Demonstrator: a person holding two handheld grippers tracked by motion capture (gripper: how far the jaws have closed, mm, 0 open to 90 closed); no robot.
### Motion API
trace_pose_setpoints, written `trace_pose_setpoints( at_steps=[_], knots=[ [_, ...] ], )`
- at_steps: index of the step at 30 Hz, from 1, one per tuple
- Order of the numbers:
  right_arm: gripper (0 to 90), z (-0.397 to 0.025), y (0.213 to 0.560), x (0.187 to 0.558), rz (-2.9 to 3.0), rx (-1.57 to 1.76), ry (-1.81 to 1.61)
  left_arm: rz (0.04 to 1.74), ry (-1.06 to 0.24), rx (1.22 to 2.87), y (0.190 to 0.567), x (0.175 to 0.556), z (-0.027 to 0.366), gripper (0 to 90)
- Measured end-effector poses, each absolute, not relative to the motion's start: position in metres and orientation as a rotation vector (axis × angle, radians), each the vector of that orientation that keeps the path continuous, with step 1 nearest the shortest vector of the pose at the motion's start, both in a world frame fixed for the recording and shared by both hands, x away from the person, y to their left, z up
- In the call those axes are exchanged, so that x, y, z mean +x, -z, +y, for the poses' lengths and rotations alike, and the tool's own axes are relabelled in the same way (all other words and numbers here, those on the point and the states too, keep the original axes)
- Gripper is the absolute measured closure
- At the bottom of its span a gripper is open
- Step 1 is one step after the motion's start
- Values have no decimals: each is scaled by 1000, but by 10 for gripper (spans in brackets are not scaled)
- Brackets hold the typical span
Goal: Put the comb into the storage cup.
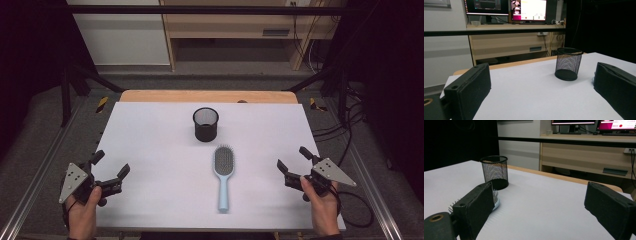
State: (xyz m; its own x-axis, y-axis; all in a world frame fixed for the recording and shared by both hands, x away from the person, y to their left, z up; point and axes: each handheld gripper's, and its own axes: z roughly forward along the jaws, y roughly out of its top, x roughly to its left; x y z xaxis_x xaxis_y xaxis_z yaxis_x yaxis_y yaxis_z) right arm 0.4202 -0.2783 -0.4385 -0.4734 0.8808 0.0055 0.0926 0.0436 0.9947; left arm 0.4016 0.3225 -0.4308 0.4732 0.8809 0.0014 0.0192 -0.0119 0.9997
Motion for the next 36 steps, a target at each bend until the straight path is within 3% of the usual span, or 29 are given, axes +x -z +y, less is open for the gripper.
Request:
trace_pose_setpoints(
  at_steps=[14, 25, 30, 36],
  knots=[
    [56, -265, 440, 422, 1694, 1167, -1468, 865, -814, 1449, 434, 404, 319, 11],
    [60, -227, 440, 428, 1800, 1136, -1473, 870, -820, 1449, 434, 404, 321, 12],
    [104, -206, 440, 428, 1864, 1104, -1470, 869, -826, 1455, 433, 403, 318, 12],
    [236, -171, 438, 423, 1986, 1038, -1439, 872, -824, 1465, 435, 404, 317, 12]
  ],
)
